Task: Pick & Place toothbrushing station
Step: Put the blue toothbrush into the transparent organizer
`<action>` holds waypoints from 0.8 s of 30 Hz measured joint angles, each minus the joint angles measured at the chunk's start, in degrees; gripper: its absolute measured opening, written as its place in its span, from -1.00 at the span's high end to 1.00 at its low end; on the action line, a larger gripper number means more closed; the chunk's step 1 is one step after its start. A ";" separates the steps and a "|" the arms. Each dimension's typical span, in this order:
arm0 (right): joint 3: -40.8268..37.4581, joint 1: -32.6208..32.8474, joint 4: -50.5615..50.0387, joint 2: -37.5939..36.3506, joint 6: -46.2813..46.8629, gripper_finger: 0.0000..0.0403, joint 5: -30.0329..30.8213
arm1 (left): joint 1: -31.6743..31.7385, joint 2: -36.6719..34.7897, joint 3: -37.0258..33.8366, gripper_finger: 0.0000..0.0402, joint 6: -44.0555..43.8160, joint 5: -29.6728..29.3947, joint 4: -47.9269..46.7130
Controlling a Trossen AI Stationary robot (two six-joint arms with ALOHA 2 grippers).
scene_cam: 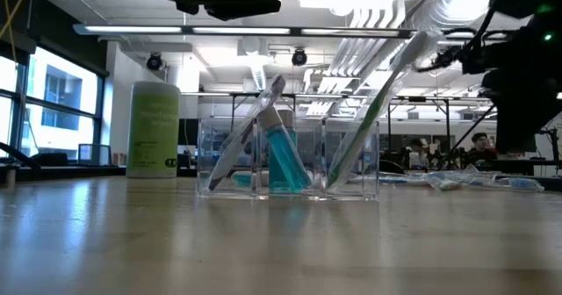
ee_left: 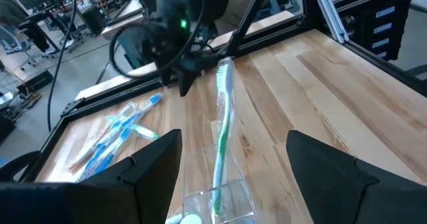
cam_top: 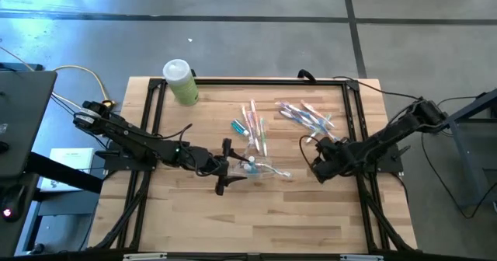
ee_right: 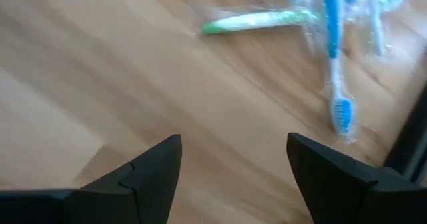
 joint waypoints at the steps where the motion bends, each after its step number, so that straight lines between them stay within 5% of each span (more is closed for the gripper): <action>1: -0.48 -1.14 -0.01 0.00 -0.05 -0.30 -0.13 | -0.06 -0.25 0.00 -0.31 0.00 -0.02 -0.01; 12: -5.84 -16.57 0.02 0.00 -2.07 -0.30 2.63 | -0.09 -1.01 -0.05 -0.31 -0.73 0.00 -2.97; 24: -10.91 -32.80 13.72 0.00 -20.30 -0.30 0.18 | -0.06 -1.00 -0.07 -0.31 -1.11 0.00 -3.51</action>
